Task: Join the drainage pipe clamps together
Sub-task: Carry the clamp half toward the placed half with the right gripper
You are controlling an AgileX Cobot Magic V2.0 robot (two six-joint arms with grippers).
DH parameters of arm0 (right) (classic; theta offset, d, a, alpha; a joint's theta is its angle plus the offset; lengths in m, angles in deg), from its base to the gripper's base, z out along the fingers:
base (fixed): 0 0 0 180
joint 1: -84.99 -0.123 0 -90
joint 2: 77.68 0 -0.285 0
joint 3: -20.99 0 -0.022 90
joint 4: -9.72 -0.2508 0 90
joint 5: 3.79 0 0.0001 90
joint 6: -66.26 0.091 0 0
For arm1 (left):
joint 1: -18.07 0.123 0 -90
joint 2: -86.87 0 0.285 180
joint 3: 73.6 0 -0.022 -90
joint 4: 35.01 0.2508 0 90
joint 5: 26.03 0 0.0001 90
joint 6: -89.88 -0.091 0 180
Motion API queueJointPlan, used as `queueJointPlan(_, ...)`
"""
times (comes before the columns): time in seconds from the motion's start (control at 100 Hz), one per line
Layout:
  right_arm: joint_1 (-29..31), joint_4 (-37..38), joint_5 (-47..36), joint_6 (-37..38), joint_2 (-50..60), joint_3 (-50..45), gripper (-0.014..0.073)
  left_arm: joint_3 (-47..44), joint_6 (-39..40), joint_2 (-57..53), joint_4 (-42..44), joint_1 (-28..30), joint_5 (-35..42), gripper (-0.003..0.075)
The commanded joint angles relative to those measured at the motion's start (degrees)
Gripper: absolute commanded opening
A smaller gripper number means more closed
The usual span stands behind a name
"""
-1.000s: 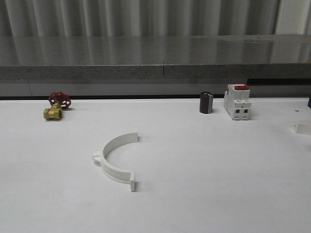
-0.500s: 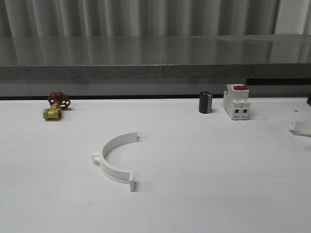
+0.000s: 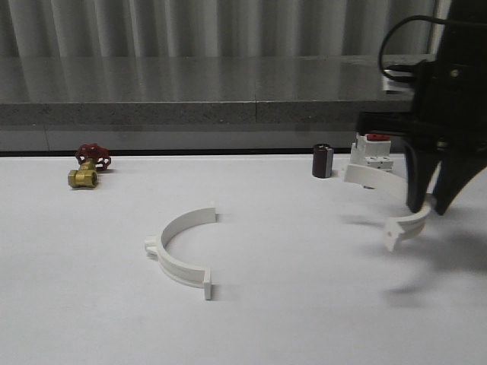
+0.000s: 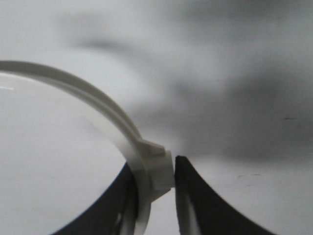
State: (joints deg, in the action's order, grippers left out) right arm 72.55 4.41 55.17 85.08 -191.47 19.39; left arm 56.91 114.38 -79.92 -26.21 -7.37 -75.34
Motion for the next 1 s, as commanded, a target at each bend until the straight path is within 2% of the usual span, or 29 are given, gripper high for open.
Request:
queueJointPlan(0.0,-3.18,-0.31,-0.70,2.36,3.16,1.55,0.0125,1.48,0.42,0.65,0.47,0.02,3.98,-0.0020)
queueJointPlan(0.17,-8.27,-0.31,-1.75,6.22,3.16,1.55,0.0125,1.48,0.42,0.65,0.47,0.02,3.98,-0.0020)
queueJointPlan(0.5,-10.85,-3.38,-5.14,10.71,1.96,2.44,0.0125,1.48,0.42,0.65,0.47,0.02,3.98,-0.0020)
queueJointPlan(0.79,-15.83,-0.12,-0.72,13.32,-5.90,11.04,0.0125,1.48,0.42,0.65,0.47,0.02,3.98,-0.0020)
queueJointPlan(0.99,-17.05,0.03,-1.84,15.58,-8.86,13.55,0.0125,1.48,0.42,0.65,0.47,0.02,3.98,-0.0020)
